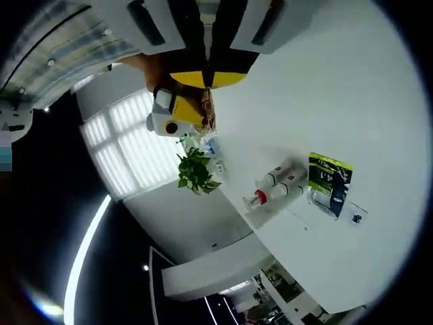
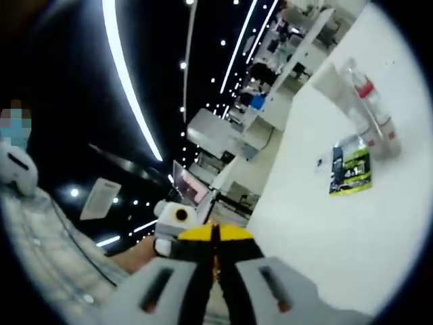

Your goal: Arrange the skincare products in the storage area until every visible bottle or jar stands upright without overlapping.

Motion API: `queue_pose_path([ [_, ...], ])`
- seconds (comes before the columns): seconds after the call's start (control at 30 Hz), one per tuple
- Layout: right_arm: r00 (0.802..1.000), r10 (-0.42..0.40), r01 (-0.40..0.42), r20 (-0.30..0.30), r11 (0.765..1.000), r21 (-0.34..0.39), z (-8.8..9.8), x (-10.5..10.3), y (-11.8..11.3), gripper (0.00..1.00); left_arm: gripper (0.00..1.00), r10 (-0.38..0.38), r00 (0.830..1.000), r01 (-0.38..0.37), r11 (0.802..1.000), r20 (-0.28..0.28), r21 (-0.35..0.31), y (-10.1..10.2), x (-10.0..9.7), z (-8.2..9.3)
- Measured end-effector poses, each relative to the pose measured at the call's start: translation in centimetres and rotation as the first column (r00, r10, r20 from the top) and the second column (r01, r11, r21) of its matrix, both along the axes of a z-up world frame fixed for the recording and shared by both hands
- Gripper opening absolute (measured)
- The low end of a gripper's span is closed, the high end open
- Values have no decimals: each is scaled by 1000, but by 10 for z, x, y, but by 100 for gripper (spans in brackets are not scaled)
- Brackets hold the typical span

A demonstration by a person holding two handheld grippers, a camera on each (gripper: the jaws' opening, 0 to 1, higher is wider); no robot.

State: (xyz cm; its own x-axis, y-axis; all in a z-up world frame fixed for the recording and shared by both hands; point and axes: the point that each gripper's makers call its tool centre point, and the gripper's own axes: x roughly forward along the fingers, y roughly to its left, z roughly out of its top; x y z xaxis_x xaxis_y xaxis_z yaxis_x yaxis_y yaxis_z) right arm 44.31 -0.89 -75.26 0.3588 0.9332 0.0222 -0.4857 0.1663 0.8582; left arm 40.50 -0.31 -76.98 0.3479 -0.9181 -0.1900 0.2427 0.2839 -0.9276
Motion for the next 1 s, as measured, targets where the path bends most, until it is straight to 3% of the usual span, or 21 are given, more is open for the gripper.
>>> queue_pose_path([
  [0.07, 1000, -12, 12, -18, 1000, 26, 3, 3, -1, 0, 5, 30, 999, -30, 999, -14, 16, 1, 5, -5],
  [0.17, 1000, -12, 14, -29, 999, 50, 6, 4, -1, 0, 6, -8, 1000, 7, 1000, -15, -22, -4, -1, -3],
  [0.33, 999, -18, 20, -37, 999, 48, 4, 8, -1, 0, 2, -4, 1000, 4, 999, 15, -33, -3, 1, 0],
  [0.4, 999, -34, 35, -27, 999, 30, 4, 10, 0, 4, 1, 11, 1000, -11, 999, 10, -31, -2, 3, -1],
  [0.43, 999, -33, 33, 8, 999, -23, -2, 11, 1, 7, 1, 20, 1000, -20, 999, 6, -35, 0, 5, -2],
  [0.5, 1000, 18, -17, 16, 997, -72, -8, 4, 7, 10, 1, 47, 999, -48, 997, -7, -65, 3, 11, 1],
  [0.6, 999, 30, -29, 17, 998, -57, -6, 2, 10, 1, 1, 43, 999, -44, 997, -17, -67, 5, 14, 1],
  [0.67, 999, 30, -29, 14, 998, -52, -5, 2, 10, 0, 1, 38, 999, -39, 997, -17, -71, 6, 14, 2],
  [0.77, 999, 31, -30, 8, 999, -38, -4, 3, 11, 1, 1, 39, 999, -40, 996, -22, -79, 8, 15, 1],
  [0.9, 1000, -5, 4, -8, 997, -79, -14, 9, 8, 9, 1, 65, 997, -69, 993, -39, -93, 13, 20, 0],
  [1.0, 1000, -13, 12, -15, 997, -79, -14, 7, 1, 9, 1, 82, 996, -86, 991, -42, -104, 19, 26, 0],
])
